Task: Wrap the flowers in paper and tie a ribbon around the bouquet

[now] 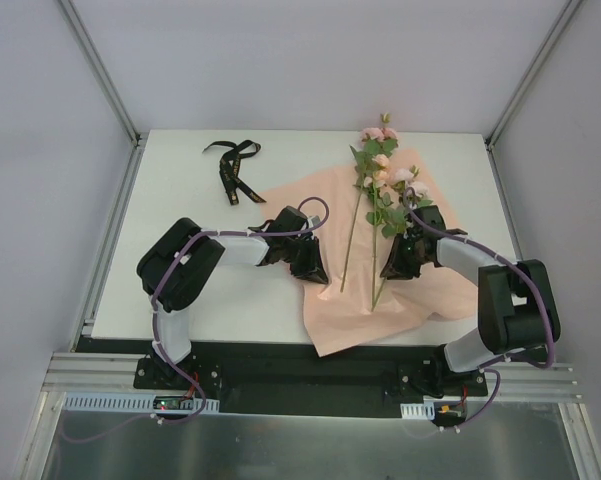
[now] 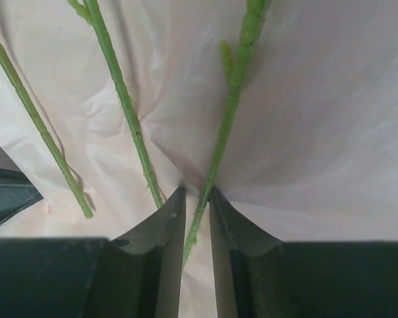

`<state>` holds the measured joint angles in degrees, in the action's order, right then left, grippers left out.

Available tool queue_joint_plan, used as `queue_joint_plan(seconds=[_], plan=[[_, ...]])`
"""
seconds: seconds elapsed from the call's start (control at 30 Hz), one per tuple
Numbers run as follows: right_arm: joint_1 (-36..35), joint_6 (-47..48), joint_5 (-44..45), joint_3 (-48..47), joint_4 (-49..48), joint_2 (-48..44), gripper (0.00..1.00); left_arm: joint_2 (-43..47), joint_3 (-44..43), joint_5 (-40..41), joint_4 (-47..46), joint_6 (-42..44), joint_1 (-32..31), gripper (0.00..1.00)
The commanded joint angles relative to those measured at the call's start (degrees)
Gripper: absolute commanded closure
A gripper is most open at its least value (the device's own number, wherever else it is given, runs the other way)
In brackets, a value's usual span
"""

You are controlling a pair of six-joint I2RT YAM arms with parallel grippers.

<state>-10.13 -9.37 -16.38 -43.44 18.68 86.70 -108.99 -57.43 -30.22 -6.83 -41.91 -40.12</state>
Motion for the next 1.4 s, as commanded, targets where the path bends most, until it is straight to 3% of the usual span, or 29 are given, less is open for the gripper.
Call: queue_joint_plan(seconds=[0.0,0.17,0.23,0.43,0.63,0.8,1.13,1.37], plan=[[-2.6,-2.7,-1.0,-2.4,-1.4,0.8,0.77,-0.9,0.4,-0.8,-0.8,-0.5,-0.5,0.92],[-3.1,-2.0,0.5,-3.1,-0.1,0.1,0.75,0.4,1.0,-0.9,-0.7,-0.1,-0.5,0.91],[-3.1,-1.4,1.6,-3.6,0.7,-0.2,0.66,1.3,1.3,-1.2,-0.7,0.1,-0.5,0.88],[-2.4,0.9,4.1,-3.1,3.6,-3.9,0.54,7.9,2.6,-1.0,0.4,1.7,-0.6,0.75],[-2.2,2.0,2.7,-2.8,3.4,-5.4,0.49,11.5,1.6,-1.7,1.1,1.9,-1.1,0.81],[-2.3,1.5,0.7,-2.6,1.6,-3.1,0.51,7.3,-0.4,-1.8,1.0,1.6,-2.3,0.88],[-5.0,0.8,-0.3,-1.1,-1.3,-2.3,0.70,-0.3,-1.0,0.9,0.9,1.8,-2.4,0.97],[-6.8,0.9,0.5,-2.4,-2.2,0.2,0.71,-0.3,0.0,1.7,0.6,1.5,-2.4,0.98]])
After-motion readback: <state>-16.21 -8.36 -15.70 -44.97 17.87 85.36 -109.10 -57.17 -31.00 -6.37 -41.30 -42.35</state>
